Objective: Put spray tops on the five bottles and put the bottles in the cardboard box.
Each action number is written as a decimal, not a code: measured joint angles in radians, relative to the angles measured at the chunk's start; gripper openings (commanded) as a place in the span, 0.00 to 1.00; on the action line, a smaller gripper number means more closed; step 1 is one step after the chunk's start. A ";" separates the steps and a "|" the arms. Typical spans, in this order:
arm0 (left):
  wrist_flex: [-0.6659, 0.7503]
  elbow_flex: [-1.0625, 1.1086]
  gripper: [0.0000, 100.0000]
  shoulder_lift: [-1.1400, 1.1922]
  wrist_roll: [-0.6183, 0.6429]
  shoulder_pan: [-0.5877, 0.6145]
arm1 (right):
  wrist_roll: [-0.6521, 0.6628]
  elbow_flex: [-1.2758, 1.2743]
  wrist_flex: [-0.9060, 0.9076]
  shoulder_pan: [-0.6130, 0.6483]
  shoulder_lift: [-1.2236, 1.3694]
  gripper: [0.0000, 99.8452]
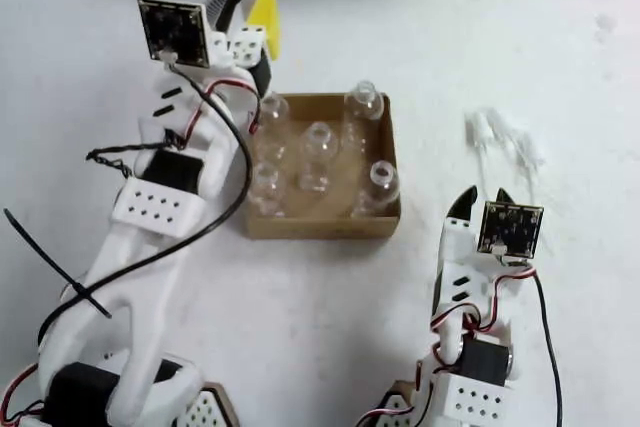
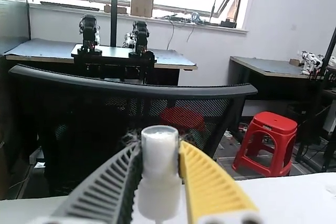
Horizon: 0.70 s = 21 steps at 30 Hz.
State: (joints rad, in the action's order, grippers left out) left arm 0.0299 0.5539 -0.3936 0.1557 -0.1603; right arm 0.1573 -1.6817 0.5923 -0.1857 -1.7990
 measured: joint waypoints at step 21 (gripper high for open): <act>0.359 0.402 0.02 0.014 0.000 -0.006 | 0.000 0.000 0.000 0.000 0.000 0.11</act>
State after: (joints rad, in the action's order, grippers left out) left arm 0.3890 0.9559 -0.3798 0.1557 -0.1665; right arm 0.1573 -1.6817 0.5923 -0.1857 -1.7990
